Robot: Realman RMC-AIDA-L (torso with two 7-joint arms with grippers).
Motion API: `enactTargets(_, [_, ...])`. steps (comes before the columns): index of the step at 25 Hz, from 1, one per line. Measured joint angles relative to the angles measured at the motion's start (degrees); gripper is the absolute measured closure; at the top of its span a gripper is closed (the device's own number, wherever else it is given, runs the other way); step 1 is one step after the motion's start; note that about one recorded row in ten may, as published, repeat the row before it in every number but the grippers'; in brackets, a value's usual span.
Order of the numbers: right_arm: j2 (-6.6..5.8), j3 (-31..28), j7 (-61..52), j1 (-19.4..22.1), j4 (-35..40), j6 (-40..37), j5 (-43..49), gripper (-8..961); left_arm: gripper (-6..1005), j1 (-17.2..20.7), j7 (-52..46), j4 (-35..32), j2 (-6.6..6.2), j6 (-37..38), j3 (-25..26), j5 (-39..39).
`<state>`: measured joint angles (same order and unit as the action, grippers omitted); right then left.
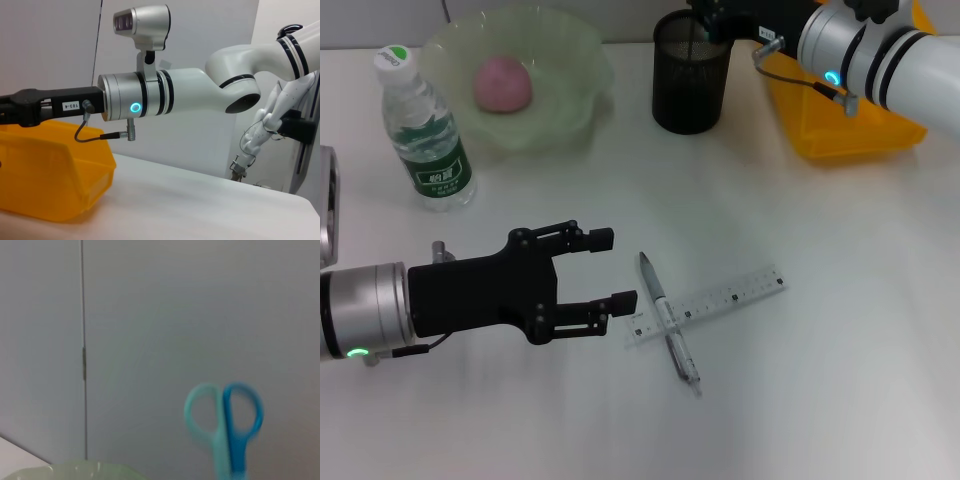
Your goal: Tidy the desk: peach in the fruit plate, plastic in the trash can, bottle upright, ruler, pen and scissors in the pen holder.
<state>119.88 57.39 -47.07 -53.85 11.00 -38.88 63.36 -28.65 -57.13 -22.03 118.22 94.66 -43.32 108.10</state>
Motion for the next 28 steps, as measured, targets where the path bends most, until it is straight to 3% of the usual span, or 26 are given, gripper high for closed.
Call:
enactTargets(6, [0.0, 0.0, -0.7, 0.0, 0.0, 1.4, 0.0, 631, 216, 0.1, 0.0, -0.3, -0.01, 0.4, 0.0, 0.0])
enactTargets(9, [0.0, 0.0, -0.9, 0.1, 0.0, 1.2, 0.0, 418, 216, 0.1, 0.0, -0.4, -0.04, 0.4, 0.0, 0.0])
enactTargets(23, [-0.08, -0.3, -6.9, 2.1, 3.1, 0.4, 0.0, 170, 216, 0.1, 0.2, -0.8, -0.05, 0.5, 0.0, 0.0])
enactTargets(25, [-0.19, -0.5, -9.6, 3.7, 5.0, -2.2, 0.0, 160, 216, 0.1, 0.2, -0.8, -0.1, 0.5, 0.0, 0.0])
enactTargets(28, [-0.71, -0.3, -18.1, 10.8, 12.8, -17.0, 0.2, 162, 216, 0.1, 0.1, -0.8, -0.24, 0.5, 0.0, 0.1])
